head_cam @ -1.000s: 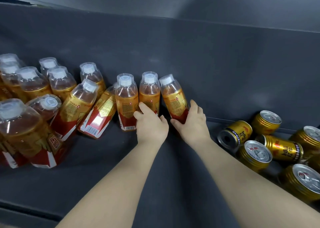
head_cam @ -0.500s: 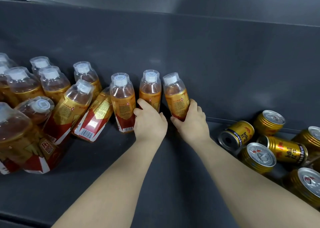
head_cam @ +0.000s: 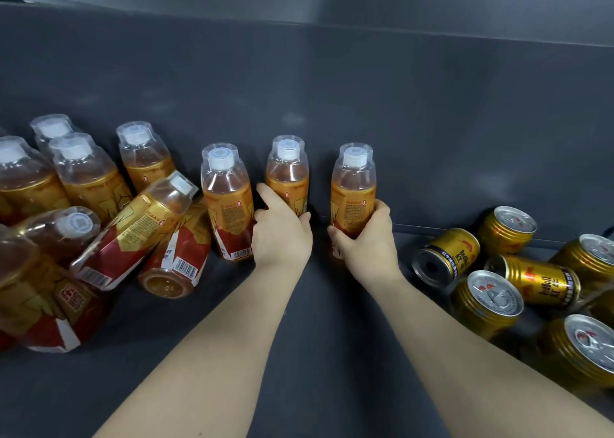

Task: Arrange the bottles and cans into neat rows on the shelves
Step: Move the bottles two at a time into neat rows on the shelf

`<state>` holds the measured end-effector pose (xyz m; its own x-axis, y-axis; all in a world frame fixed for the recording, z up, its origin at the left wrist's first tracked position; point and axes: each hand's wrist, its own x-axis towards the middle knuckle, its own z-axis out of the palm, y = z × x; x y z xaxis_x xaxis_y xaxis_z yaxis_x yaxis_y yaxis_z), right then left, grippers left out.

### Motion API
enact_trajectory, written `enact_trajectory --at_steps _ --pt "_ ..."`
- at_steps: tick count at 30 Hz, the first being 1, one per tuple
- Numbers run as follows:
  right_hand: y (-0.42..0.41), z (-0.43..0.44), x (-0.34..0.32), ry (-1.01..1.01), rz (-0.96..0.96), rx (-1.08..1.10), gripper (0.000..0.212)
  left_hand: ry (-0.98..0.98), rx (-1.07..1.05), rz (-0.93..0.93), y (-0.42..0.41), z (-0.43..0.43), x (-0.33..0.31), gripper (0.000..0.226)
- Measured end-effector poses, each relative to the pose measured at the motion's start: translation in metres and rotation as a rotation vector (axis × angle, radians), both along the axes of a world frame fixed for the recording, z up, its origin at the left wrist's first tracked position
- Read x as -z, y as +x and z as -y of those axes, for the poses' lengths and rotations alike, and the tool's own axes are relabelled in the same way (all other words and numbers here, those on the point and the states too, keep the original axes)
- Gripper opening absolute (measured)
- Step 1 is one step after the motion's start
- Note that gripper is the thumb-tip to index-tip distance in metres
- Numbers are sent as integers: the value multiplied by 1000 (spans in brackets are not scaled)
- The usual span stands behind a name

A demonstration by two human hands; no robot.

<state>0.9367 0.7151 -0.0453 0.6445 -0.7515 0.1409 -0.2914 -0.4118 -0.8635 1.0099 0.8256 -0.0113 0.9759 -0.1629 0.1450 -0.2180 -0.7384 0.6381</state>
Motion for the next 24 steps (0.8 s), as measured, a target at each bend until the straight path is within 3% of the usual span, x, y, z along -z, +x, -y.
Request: enact_trajectory --at_steps 8,19,24 --pt "2 0 0 13 29 2 80 -52 16 21 4 -2 2 74" --pt "0 -5 -5 28 16 17 80 -59 68 -12 7 -2 4 91" --pt "-2 -6 -5 55 21 33 84 -117 55 -34 11 0 10 89"
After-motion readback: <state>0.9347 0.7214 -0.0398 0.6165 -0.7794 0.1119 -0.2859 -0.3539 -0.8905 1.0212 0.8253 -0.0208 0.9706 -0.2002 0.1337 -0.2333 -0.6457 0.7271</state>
